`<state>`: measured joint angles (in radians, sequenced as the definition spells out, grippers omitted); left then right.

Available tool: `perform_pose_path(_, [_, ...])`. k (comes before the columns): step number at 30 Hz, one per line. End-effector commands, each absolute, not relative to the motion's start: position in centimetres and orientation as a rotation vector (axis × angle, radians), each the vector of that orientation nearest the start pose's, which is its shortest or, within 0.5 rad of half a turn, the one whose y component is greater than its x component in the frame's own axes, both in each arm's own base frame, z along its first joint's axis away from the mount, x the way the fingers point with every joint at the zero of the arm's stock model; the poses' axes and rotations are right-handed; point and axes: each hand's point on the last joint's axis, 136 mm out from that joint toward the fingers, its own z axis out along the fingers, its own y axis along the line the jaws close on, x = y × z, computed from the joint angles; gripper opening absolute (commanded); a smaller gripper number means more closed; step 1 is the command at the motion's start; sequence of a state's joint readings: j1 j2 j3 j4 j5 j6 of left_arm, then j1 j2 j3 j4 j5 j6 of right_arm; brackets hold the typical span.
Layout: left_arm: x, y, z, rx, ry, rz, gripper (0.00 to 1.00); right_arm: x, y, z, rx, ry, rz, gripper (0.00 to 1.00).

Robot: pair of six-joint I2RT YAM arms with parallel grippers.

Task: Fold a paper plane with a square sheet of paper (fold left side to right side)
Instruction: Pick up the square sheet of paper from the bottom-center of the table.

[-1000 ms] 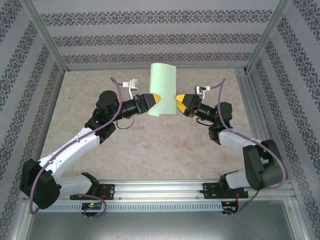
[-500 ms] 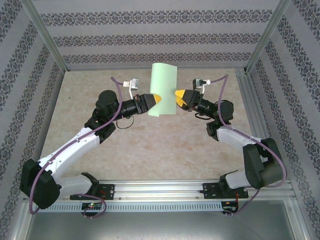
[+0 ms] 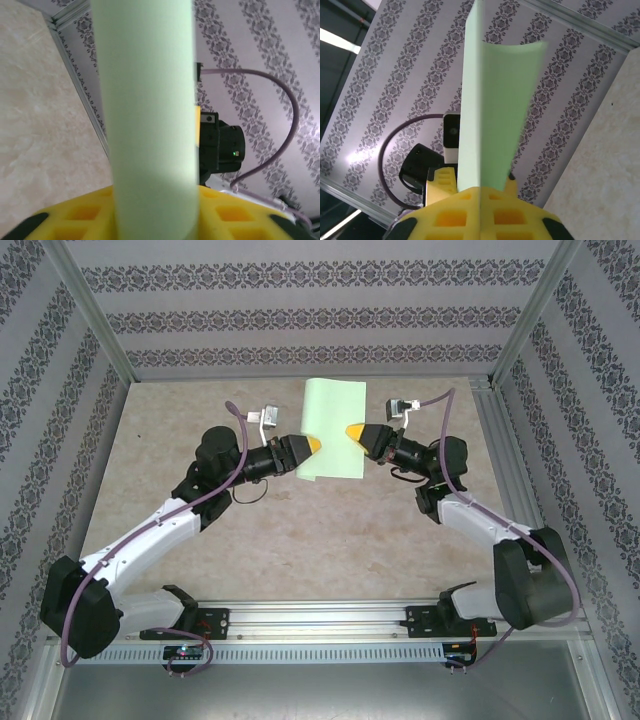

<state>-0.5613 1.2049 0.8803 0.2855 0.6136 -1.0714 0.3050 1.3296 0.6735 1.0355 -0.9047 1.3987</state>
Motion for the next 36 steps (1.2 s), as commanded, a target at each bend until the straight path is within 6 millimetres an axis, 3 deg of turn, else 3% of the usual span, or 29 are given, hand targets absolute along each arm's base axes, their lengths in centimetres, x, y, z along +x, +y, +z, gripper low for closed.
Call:
perform_pose_path(1, [28.5, -26.8, 33.2, 0.065, 1.917, -1.538, 0.65, 29.1, 22.9, 34.9, -0.217, 1.654, 1.787, 0.0])
perform_pose_path(3, [29.1, -24.6, 32.2, 0.005, 1.939, -1.446, 0.8, 28.9, 22.4, 34.4, -0.233, 1.725, 1.672, 0.0])
perform_pose_path(7, [29.5, -20.3, 31.2, -0.114, 1.904, -1.347, 0.97, 26.8, 22.3, 34.7, -0.399, 1.847, 1.442, 0.0])
perform_pose_path(11, [29.1, -18.3, 31.3, -0.125, 1.812, -1.325, 1.0, 24.0, 22.7, 36.5, -0.627, 1.916, 1.284, 0.0])
perform_pose_path(16, [27.2, -19.0, 33.4, 0.06, 1.66, -1.392, 1.0, 22.1, 23.0, 38.6, -0.825, 1.944, 1.132, 0.0])
perform_pose_path(24, [23.2, -20.5, 37.2, 0.379, 1.458, -1.464, 1.0, 20.2, 24.8, 42.5, -0.989, 1.821, 1.108, 0.0])
perform_pose_path(36, [22.6, -22.9, 38.3, 0.483, 1.426, -1.508, 1.0, 17.4, 25.5, 45.5, -1.049, 1.637, 1.198, 0.0])
